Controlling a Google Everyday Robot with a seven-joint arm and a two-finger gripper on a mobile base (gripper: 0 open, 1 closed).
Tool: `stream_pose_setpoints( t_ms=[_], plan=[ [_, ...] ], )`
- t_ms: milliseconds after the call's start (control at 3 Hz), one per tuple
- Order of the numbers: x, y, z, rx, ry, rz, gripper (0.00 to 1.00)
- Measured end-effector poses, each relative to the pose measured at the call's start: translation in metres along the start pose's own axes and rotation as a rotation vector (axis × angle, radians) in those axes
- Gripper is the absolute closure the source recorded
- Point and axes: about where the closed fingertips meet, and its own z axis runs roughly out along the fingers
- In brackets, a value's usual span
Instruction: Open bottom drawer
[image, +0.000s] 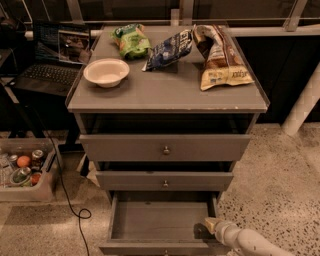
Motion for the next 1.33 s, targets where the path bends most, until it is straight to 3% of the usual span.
stream_pose_setpoints(
  t_ms=[667, 1000, 1333],
  plan=[
    [0.0, 0.0001, 0.0, 0.0, 0.0, 0.0, 0.08],
    [0.0, 0.0001, 0.0001, 0.0, 0.0, 0.0, 0.0],
    [0.0, 0.0001, 0.0001, 0.0, 0.0, 0.0, 0.0]
  ],
)
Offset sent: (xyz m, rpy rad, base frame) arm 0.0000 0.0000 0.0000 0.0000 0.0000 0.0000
